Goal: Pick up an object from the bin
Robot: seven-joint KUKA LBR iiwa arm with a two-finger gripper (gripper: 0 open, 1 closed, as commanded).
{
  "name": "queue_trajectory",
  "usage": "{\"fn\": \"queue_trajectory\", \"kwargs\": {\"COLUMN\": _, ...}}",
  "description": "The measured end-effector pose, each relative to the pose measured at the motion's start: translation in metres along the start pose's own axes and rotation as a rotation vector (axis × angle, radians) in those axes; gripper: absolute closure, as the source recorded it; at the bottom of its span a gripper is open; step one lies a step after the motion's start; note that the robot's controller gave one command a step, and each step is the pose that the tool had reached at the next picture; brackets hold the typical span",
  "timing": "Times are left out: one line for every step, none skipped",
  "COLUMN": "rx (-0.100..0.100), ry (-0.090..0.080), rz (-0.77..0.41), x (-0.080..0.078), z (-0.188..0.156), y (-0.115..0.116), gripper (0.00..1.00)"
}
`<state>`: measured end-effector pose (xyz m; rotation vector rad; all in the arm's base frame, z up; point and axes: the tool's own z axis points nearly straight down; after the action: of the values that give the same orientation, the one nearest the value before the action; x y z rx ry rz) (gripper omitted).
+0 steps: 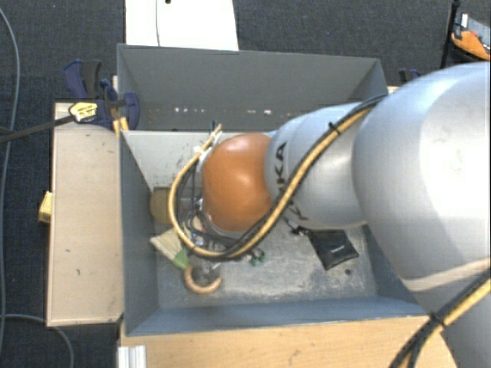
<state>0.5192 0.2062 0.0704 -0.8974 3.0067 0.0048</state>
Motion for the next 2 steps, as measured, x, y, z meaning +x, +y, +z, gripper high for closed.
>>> {"fn": "queue_trajectory", "kwargs": {"rx": 0.0, "ry": -0.001, "rz": -0.003, "x": -0.0005, "z": -0.0004, "y": 0.0001, "gripper": 0.0}}
{"fn": "queue_trajectory", "kwargs": {"rx": 0.0, "ry": 0.0, "rz": -0.003, "x": -0.0001, "z": -0.0007, "y": 0.0, "gripper": 1.0}}
